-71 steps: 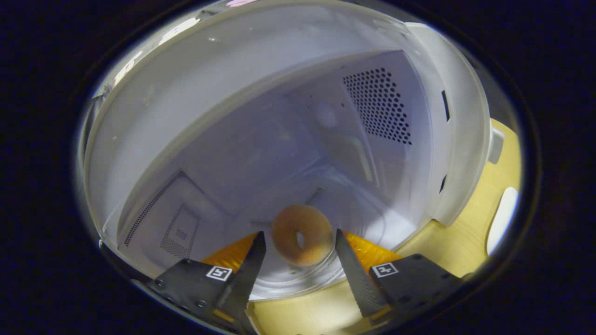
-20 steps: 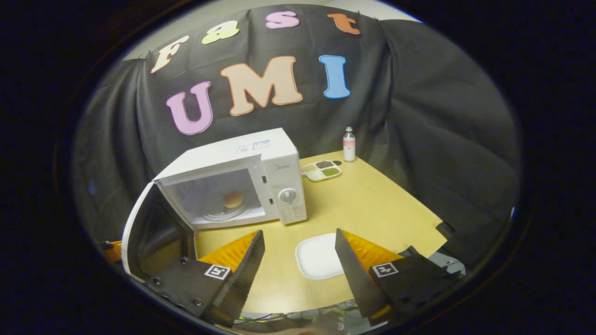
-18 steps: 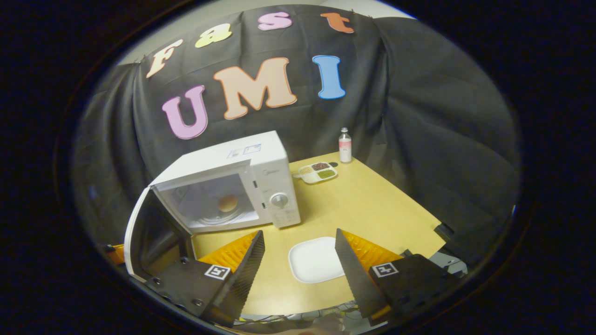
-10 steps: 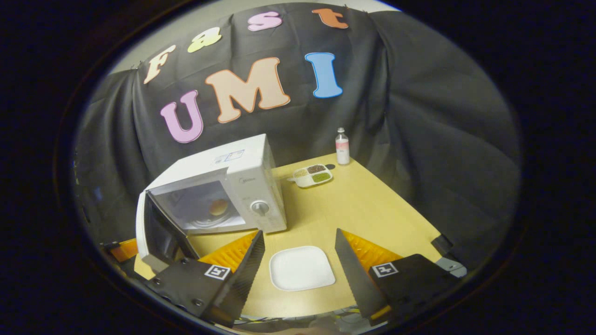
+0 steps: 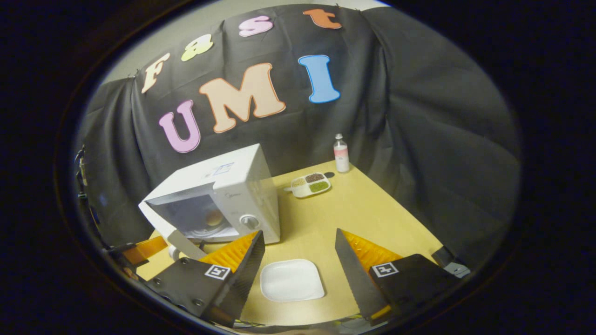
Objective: Open the microwave oven with the left hand, put the food in, and close the microwave oven.
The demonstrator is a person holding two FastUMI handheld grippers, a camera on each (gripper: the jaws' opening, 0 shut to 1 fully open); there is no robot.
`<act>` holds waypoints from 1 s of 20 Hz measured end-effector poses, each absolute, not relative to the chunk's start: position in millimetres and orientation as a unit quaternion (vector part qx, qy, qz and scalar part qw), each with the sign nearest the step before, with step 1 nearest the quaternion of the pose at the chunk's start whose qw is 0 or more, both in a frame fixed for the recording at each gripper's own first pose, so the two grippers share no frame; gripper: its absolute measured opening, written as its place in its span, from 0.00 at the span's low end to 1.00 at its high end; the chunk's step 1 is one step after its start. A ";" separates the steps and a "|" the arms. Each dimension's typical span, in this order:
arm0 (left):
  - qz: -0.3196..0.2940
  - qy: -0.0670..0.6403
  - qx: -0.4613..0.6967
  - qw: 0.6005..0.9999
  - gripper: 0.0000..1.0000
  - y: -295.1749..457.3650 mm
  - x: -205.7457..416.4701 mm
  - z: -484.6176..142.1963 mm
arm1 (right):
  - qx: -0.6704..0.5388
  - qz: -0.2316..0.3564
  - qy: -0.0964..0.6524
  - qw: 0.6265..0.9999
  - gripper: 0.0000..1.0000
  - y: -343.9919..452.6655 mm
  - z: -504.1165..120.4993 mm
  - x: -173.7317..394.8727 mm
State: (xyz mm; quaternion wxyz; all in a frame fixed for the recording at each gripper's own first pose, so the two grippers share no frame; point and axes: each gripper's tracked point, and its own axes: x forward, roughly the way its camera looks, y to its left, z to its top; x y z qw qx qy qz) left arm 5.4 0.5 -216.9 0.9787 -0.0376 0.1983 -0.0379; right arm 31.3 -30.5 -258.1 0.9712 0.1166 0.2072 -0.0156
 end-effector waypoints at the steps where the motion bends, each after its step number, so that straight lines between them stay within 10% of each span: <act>1: -0.043 0.196 -0.038 0.979 0.01 -4.0 12.5 -216.9 | 0.115 -0.016 0.200 0.973 0.94 -30.1 -254.6 33.2; 20: -0.076 0.176 0.004 0.981 0.00 -49.4 91.6 -209.3 | 0.069 -0.021 0.174 0.982 0.89 -32.4 -245.9 45.4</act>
